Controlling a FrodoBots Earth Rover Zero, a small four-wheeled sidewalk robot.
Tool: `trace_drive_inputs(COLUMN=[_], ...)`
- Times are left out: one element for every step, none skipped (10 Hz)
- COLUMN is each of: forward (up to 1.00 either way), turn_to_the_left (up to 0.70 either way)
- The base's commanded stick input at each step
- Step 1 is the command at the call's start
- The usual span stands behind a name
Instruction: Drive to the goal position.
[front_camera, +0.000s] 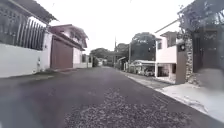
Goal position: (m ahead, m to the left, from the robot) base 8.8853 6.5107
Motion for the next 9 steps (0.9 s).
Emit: trace_drive_inputs(forward=[0.5, 0.5, 0.5, 0.5, 0.5, 0.5, 0.5, 0.5, 0.5], turn_to_the_left=[0.0, 0.0, 0.0, 0.0, 0.0, 0.0, 0.0, 0.0, 0.0])
